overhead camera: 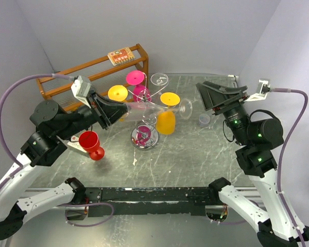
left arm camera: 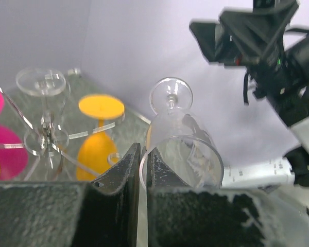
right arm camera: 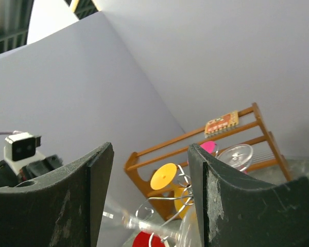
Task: Place the wine glass upside down on the wine glass rack
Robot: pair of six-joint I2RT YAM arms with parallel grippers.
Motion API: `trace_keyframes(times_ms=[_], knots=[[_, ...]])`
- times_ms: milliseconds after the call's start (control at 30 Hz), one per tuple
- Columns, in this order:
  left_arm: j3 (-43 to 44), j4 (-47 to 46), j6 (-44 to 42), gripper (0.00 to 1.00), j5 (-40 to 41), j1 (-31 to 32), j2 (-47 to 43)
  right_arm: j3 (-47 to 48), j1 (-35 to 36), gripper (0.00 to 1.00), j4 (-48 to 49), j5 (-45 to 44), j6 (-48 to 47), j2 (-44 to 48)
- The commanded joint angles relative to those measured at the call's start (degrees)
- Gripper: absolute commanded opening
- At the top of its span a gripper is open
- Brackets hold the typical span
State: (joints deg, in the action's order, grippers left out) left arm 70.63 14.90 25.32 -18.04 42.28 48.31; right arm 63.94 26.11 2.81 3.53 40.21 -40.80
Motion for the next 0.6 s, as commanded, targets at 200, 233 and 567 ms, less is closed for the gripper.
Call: trace_keyframes(times_ms=[200,233,567], knots=[[-3.6,-30.7,4.3,0.07,10.4,0.3,5.6,-0.6,-0.1,0.59,6.0,5.1,10.4,-1.8],[-3.8,-32.2,4.4,0.07,10.7,0.3,6.0,-0.6,-0.1,0.58,4.7,4.2,13.2,-2.4],[-4.9,-40.7,4.1,0.07,11.2,0.3,10.2,1.0,-0.1,0.54,0.9,3.8,27.9,-8.7]])
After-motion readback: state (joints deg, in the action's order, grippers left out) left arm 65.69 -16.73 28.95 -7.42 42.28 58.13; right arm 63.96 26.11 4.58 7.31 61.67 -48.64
